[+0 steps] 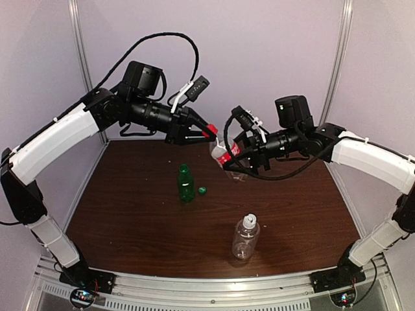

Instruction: Unscrew the bottle caps

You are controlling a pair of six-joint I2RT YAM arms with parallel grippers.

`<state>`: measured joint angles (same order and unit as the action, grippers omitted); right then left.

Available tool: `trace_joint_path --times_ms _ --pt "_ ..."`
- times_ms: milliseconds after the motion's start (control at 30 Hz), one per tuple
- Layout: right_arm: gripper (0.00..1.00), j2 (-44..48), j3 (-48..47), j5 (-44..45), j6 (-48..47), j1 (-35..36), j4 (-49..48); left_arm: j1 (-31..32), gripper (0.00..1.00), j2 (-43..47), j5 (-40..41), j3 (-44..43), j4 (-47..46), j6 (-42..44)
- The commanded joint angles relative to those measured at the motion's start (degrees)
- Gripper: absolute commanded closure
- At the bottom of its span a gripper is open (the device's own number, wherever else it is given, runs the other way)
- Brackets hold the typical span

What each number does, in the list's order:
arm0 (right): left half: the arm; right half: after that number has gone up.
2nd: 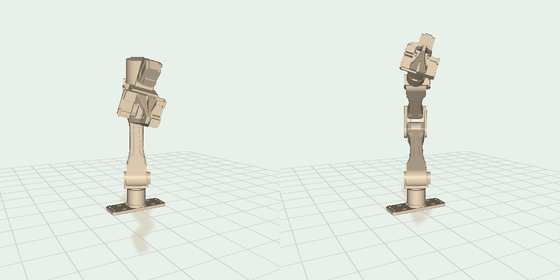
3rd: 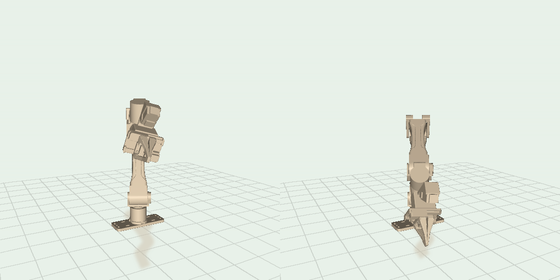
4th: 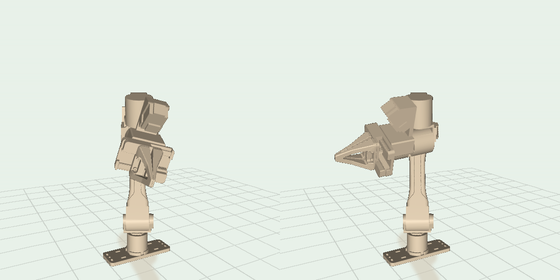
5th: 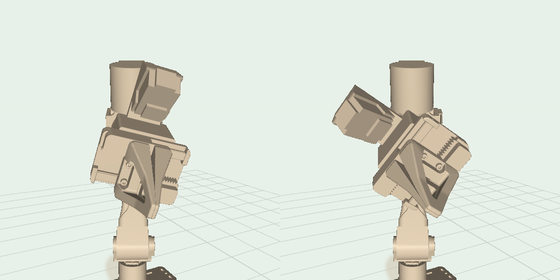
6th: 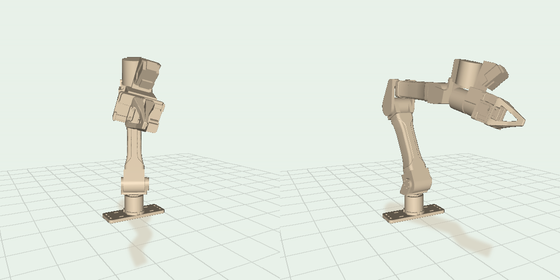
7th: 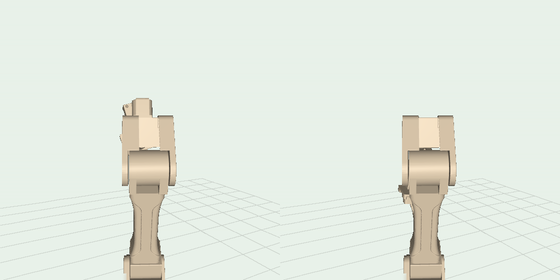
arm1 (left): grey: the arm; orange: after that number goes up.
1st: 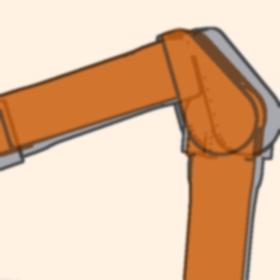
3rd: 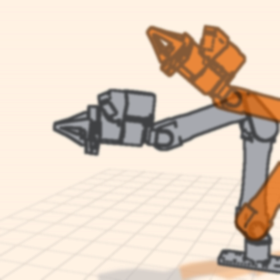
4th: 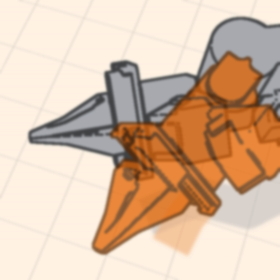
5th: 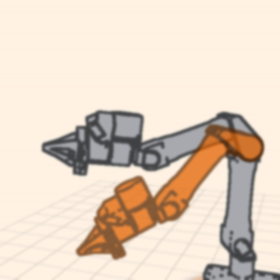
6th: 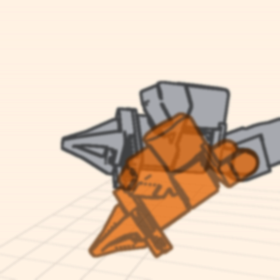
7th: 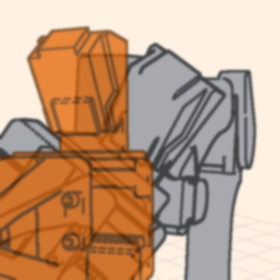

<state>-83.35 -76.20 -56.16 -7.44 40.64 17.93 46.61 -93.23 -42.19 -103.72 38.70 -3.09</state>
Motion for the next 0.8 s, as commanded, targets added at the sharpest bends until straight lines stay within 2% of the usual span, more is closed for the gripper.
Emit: trace_joint_path --times_ms 0,133,233,433,533,633,767 --pt "0.32 -0.5 -1.82 -1.14 -0.55 0.32 0.24 -0.16 0.76 -0.38 -1.87 -1.26 -4.11 -0.59" --pt "0.44 -0.03 -0.57 -2.82 0.79 0.46 -2.21 -0.12 0.7 0.67 -2.96 0.85 -7.95 -2.05" --pt "0.49 0.47 1.14 -3.77 2.49 0.57 -5.27 -0.12 0.57 2.52 -3.15 4.29 -13.05 -3.76" --pt "0.53 1.5 4.31 -6.31 7.16 0.66 -12.06 -0.16 0.27 6.59 -3.28 11.55 -25.37 -8.54" --pt "0.54 1.61 4.94 -7.74 9.25 0.67 -14.01 -0.48 0.19 7.8 -3.59 13.63 -29.11 -11.15" --pt "0.54 1.7 5.31 -8.86 10.27 0.67 -15.33 -1.31 0.17 8.35 -4.84 15.46 -33.03 -13.87" --pt "0.54 1.94 6.02 -9.96 12.08 0.66 -17.75 -1.86 0.27 8.77 -6.12 16.88 -35.73 -15.68"
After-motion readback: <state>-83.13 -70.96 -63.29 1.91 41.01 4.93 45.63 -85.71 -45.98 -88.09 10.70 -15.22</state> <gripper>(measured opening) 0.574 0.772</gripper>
